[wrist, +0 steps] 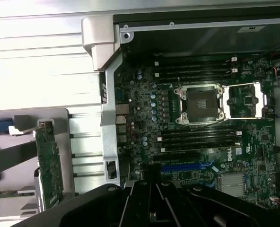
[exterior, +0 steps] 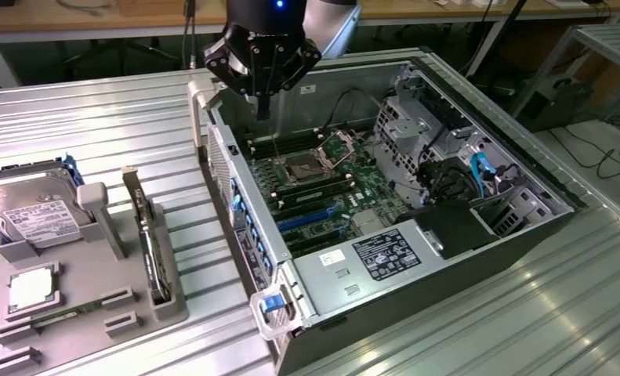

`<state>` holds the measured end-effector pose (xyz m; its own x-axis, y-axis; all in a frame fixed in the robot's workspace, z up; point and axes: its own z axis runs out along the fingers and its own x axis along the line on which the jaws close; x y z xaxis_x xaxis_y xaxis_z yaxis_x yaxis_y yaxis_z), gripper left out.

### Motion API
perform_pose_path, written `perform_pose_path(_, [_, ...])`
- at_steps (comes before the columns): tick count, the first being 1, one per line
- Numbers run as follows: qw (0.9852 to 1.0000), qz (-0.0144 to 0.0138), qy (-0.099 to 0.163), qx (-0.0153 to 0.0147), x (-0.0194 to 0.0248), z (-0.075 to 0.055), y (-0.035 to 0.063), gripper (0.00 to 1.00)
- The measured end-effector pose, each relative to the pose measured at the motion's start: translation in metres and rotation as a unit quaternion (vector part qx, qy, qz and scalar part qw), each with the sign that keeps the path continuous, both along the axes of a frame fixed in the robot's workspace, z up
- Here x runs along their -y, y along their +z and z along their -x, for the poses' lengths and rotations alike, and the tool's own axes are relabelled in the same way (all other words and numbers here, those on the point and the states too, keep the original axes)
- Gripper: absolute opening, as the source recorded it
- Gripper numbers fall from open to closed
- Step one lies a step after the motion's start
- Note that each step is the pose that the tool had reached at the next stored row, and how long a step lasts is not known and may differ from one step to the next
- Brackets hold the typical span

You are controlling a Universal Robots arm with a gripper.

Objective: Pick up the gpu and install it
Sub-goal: 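Reach for the gpu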

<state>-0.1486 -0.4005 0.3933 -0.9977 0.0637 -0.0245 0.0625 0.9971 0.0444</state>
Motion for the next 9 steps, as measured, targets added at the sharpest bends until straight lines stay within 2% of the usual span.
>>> perform_pose_path(9, [0.9997, 0.0, 0.023, 0.0, 0.0001, 0.015, 0.0, 0.11])
